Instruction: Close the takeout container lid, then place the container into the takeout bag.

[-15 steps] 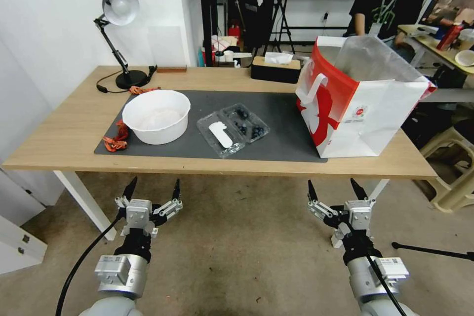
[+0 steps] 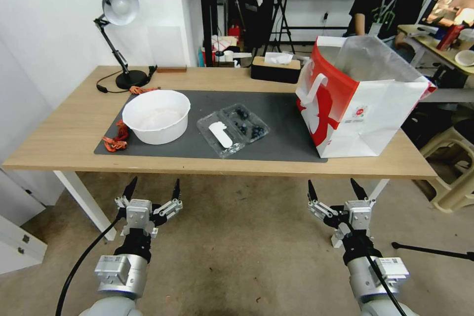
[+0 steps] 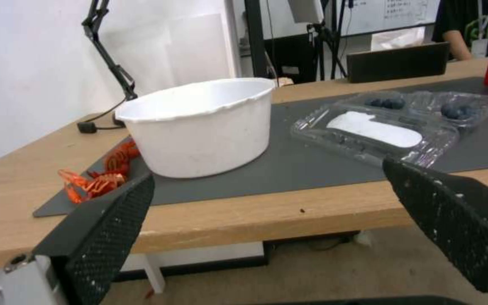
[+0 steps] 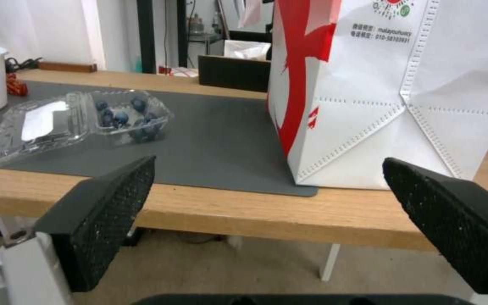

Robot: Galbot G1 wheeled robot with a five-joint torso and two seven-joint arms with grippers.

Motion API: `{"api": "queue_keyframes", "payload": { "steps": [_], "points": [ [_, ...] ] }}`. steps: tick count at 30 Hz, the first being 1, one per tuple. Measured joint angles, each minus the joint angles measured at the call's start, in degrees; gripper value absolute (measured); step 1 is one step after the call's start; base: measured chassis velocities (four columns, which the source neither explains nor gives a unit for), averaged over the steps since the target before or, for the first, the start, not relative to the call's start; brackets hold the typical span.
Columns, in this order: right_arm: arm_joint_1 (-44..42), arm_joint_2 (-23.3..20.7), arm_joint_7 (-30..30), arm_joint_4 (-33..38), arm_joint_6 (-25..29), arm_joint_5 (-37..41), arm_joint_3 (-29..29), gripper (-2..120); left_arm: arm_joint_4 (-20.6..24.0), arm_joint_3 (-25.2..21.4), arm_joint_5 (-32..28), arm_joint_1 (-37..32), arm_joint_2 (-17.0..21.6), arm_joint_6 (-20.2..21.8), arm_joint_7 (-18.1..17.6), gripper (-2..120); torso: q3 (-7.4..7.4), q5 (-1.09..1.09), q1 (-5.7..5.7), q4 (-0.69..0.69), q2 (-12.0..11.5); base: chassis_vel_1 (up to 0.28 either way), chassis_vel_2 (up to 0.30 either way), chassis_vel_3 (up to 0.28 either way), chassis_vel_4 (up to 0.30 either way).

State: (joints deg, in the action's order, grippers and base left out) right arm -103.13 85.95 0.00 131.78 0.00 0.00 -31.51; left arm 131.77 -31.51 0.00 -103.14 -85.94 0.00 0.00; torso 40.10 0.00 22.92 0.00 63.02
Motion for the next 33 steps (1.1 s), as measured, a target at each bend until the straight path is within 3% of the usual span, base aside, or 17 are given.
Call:
{"api": "queue_keyframes", "payload": {
  "steps": [19,20,21,23,33],
  "points": [
    [0.5,0.0,0.0,0.0,-1.1,0.6,-0.3,100,0.4,0.5,-0.9,0.2,-0.8,1.5,-0.1,100,0.00,0.03,0.00,0.00,0.0,0.000,0.000,0.000,0.000],
    [1.5,-0.2,0.2,0.4,-3.3,1.7,-1.2,100,1.7,1.9,-2.9,0.8,-2.6,4.7,-0.4,100,0.00,-0.01,0.00,0.00,0.0,0.000,0.000,0.000,0.000],
    [1.5,-0.2,0.2,0.4,-3.3,1.7,-1.2,100,1.7,1.9,-2.9,0.8,-2.6,4.7,-0.4,100,0.00,-0.01,0.00,0.00,0.0,0.000,0.000,0.000,0.000],
    [3.7,-0.6,0.6,1.2,-8.2,4.2,-3.0,100,3.7,3.8,-6.1,1.5,-5.3,8.5,-1.1,100,0.00,0.01,0.00,0.00,0.0,0.000,0.000,0.000,0.000],
    [9.8,-2.6,1.4,2.5,-17.7,12.3,-5.3,100,3.5,3.6,-7.1,1.2,-5.5,5.4,-1.6,100,0.00,0.01,0.01,0.01,0.0,0.000,0.000,0.000,0.000]
  ]
}}
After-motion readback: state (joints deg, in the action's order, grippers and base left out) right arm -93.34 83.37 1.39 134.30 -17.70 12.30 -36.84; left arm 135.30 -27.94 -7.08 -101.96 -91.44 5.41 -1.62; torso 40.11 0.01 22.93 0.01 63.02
